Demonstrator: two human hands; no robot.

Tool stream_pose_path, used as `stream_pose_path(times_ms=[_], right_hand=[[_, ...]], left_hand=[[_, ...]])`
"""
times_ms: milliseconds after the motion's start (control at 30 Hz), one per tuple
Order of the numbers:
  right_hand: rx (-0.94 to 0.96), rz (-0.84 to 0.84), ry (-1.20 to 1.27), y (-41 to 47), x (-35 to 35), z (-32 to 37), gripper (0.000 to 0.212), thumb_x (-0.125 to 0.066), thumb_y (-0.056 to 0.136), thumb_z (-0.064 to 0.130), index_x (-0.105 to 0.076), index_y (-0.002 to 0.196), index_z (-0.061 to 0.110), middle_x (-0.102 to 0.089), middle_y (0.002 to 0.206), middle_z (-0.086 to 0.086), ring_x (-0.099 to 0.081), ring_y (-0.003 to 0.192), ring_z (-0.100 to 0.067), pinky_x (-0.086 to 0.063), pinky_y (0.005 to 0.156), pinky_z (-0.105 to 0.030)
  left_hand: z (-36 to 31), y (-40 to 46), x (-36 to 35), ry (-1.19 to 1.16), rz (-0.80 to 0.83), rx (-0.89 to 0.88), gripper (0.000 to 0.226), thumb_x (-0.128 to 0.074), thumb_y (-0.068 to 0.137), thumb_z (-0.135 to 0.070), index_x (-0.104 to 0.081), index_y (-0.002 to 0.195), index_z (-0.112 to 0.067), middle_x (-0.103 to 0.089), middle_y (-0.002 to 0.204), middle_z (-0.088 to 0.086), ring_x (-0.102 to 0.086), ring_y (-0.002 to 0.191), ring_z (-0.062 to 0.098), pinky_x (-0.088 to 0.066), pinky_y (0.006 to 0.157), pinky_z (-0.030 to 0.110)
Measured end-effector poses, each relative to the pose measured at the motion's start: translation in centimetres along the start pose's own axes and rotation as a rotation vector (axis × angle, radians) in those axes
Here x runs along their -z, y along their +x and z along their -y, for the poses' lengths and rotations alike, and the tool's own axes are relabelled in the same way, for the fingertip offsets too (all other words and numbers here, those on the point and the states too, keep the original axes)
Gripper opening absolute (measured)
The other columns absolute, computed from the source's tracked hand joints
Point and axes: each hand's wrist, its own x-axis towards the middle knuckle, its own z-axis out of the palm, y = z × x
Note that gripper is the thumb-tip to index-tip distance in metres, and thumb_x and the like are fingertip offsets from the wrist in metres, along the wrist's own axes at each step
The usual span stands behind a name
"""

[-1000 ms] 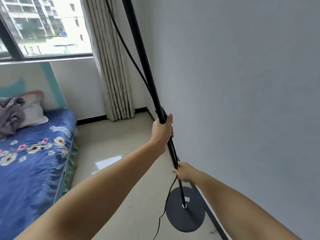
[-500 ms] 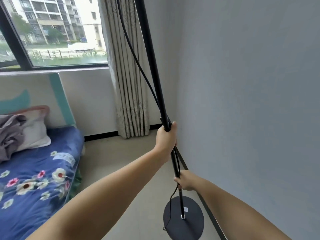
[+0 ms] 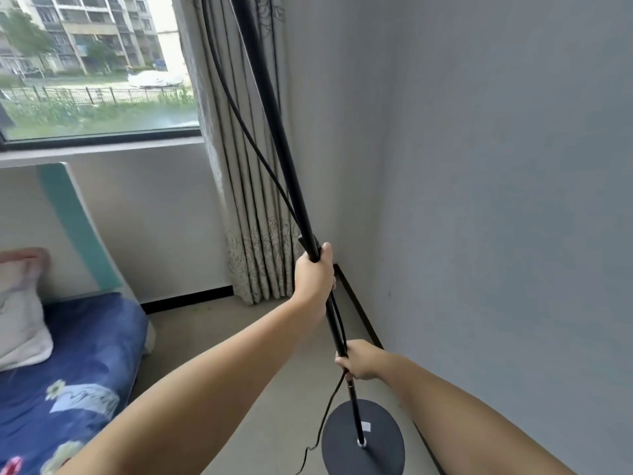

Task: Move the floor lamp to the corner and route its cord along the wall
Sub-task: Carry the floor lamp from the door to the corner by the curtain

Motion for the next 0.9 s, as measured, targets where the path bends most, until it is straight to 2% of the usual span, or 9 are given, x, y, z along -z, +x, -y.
stream_pose_path(times_ms=[133,200,367,433,567,667,733,833,900], right_hand=[[-0.001,0.045,0.008,9.3,4.5,2.5,0.013,-0.045,0.097,0.023,-0.049,0.087,0.016,-0.055,0.092,-0.006,-0.058,0.085,-0.022,-0.049,0.084,-0.035],[-0.006,0.048,0.013,13.5,6.6,3.7,0.013,-0.045,0.097,0.023,-0.049,0.086,0.018,-0.054,0.093,-0.008,-0.055,0.083,-0.023,-0.049,0.088,-0.036],[-0.026,0.052,0.055,24.2,11.0,6.3,0.023,-0.046,0.095,0.021,-0.046,0.072,0.025,-0.052,0.088,-0.009,-0.050,0.078,-0.023,-0.044,0.076,-0.033],[-0.053,0.027,0.108,28.7,12.5,7.1,0.022,-0.046,0.094,0.018,-0.047,0.073,0.023,-0.051,0.084,-0.007,-0.049,0.075,-0.022,-0.042,0.072,-0.031],[-0.125,-0.009,0.184,37.1,15.8,8.9,0.025,-0.046,0.093,0.017,-0.042,0.068,0.023,-0.046,0.075,-0.001,-0.045,0.066,-0.018,-0.036,0.066,-0.028],[-0.159,-0.031,0.231,42.9,18.6,10.1,0.026,-0.047,0.094,0.019,-0.045,0.069,0.025,-0.051,0.086,-0.003,-0.049,0.080,-0.020,-0.037,0.075,-0.029],[-0.182,-0.019,0.232,46.4,20.6,10.7,0.023,-0.046,0.095,0.022,-0.047,0.072,0.025,-0.053,0.093,-0.003,-0.052,0.084,-0.020,-0.037,0.074,-0.030],[-0.183,0.004,0.247,51.1,23.5,11.0,0.027,-0.046,0.095,0.026,-0.044,0.068,0.030,-0.053,0.097,-0.004,-0.062,0.094,-0.024,-0.038,0.068,-0.029],[-0.165,0.031,0.213,54.1,25.0,10.8,0.028,-0.045,0.095,0.028,-0.043,0.068,0.031,-0.053,0.096,-0.004,-0.063,0.108,-0.030,-0.039,0.072,-0.031]], left_hand=[[-0.4,10.3,-0.1,-0.002,-0.038,0.038,0.021,-0.046,0.092,-0.028,-0.040,0.080,-0.012,-0.031,0.053,-0.002,-0.031,0.031,0.005,-0.032,0.048,0.026],[-0.7,15.1,0.0,-0.016,-0.043,0.047,0.019,-0.045,0.092,-0.027,-0.040,0.081,-0.012,-0.031,0.053,-0.001,-0.030,0.032,0.006,-0.031,0.047,0.025],[0.1,27.3,0.2,-0.013,-0.041,0.048,0.023,-0.045,0.094,-0.027,-0.039,0.077,-0.012,-0.031,0.052,-0.001,-0.031,0.030,0.004,-0.031,0.037,0.017],[0.8,32.3,0.2,0.000,-0.038,0.058,0.027,-0.045,0.094,-0.027,-0.037,0.072,-0.013,-0.031,0.051,-0.002,-0.031,0.030,0.005,-0.031,0.036,0.016],[1.8,42.2,-0.1,0.030,-0.003,0.081,0.034,-0.046,0.093,-0.031,-0.035,0.065,-0.015,-0.030,0.051,-0.001,-0.032,0.041,0.011,-0.032,0.045,0.024],[1.7,48.7,-1.0,0.069,-0.014,0.080,0.034,-0.046,0.093,-0.032,-0.040,0.062,-0.018,-0.034,0.053,0.001,-0.035,0.048,0.016,-0.033,0.052,0.031],[1.4,52.4,-2.0,0.092,-0.005,0.076,0.033,-0.046,0.093,-0.033,-0.043,0.063,-0.020,-0.036,0.055,0.003,-0.037,0.051,0.018,-0.035,0.055,0.033],[1.5,57.4,-3.6,0.114,0.014,0.065,0.031,-0.046,0.094,-0.034,-0.044,0.065,-0.022,-0.038,0.055,0.002,-0.037,0.048,0.015,-0.034,0.052,0.030],[1.8,60.3,-4.5,0.126,0.006,0.066,0.030,-0.045,0.095,-0.034,-0.045,0.067,-0.022,-0.037,0.053,0.001,-0.036,0.046,0.014,-0.032,0.049,0.029]])
